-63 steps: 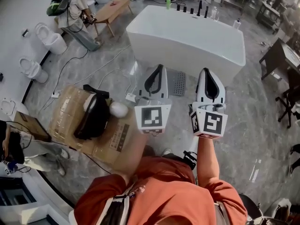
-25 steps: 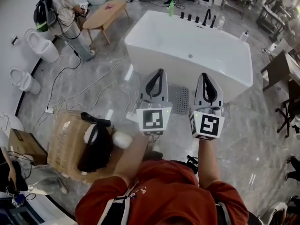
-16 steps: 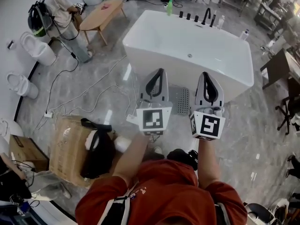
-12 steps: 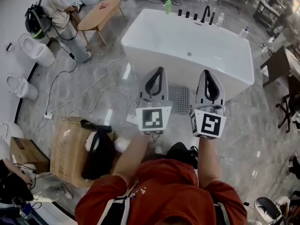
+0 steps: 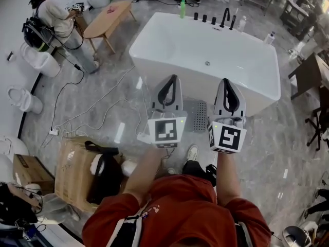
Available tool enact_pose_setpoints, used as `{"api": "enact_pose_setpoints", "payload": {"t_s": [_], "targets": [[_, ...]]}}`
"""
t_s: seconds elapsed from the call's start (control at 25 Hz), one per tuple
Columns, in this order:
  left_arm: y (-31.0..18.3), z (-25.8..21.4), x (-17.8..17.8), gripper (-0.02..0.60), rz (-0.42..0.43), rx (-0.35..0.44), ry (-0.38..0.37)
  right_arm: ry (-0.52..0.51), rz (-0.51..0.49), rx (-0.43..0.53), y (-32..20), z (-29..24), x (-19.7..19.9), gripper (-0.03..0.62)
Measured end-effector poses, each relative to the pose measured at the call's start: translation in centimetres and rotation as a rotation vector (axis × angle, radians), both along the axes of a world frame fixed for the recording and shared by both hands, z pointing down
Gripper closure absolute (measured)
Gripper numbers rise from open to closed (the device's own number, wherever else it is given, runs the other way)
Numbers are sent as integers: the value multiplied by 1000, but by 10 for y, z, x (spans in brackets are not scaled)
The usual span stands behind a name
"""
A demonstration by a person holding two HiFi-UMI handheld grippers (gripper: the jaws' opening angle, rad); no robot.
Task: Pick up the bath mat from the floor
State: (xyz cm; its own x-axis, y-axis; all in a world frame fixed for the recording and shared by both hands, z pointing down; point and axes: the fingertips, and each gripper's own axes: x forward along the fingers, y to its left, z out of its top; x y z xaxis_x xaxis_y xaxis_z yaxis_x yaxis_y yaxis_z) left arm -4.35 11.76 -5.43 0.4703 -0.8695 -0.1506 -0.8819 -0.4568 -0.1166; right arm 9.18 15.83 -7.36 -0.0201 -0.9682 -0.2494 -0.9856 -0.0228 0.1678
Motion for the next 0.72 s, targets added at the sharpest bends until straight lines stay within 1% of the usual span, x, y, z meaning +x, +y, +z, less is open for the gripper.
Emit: {"api": "enact_pose_setpoints", "payload": {"t_s": [0.2,0.44,0.72], "targets": [[-36,-6,39,566,-6,17,-24,-12,-8,15,-38,-8,39,582],[-69,-8,83,566,-23,21,-19,-27,-18,15,-72,-7,84,582],[-95,-6,119,566,-29,22,-54,-55,-24,11,-98,-6,124,582]]}}
